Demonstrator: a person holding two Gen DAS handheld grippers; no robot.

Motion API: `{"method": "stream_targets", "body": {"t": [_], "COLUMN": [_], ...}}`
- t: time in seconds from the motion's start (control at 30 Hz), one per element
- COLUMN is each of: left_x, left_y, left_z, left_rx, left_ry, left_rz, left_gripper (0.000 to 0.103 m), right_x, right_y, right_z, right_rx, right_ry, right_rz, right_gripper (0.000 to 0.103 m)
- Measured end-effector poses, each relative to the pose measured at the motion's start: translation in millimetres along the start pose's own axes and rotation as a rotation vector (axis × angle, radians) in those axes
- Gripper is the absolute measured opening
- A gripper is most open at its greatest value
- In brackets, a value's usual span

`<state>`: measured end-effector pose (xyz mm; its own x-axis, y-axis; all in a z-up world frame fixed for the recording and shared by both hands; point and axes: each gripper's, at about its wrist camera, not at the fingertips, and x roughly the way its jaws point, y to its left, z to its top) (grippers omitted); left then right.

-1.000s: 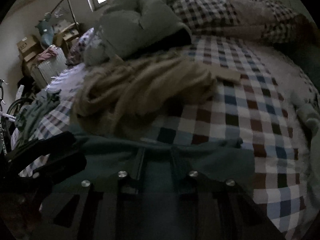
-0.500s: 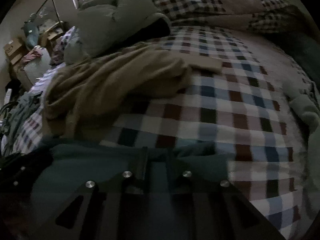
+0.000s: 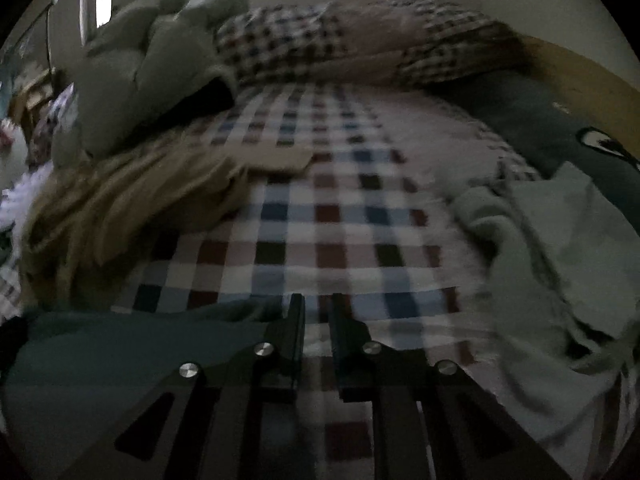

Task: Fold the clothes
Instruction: 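Release the garment and open both tools above the sheet, then grasp the folded dark green garment with both tools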

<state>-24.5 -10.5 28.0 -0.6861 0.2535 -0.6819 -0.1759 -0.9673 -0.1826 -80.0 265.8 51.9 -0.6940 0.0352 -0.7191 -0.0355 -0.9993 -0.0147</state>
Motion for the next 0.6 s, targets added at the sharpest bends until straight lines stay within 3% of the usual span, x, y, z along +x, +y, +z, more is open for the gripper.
{"method": "stream_targets", "body": {"t": [0.17, 0.27, 0.43, 0.6], "left_x": [-8, -9, -8, 2], "left_y": [24, 36, 36, 27], "left_z": [-1, -2, -3, -6], "left_rx": [-0.091, -0.159, -0.174, -0.150], "left_ry": [0.000, 0.022, 0.063, 0.114], "left_rz": [-0.023, -0.084, -0.180, -0.212], "left_gripper": [0.046, 0.047, 0.067, 0.072], "right_x": [-39, -62, -75, -79], "right_y": [6, 18, 28, 32], "right_z": [-1, -13, -33, -42], "right_rx": [-0.019, -0.036, -0.061, -0.110], "right_ry": [-0.081, -0.105, -0.075, -0.047], "right_rz": [0.041, 0.089, 0.135, 0.201], "right_gripper": [0.015, 0.026, 0.044, 0.048]}}
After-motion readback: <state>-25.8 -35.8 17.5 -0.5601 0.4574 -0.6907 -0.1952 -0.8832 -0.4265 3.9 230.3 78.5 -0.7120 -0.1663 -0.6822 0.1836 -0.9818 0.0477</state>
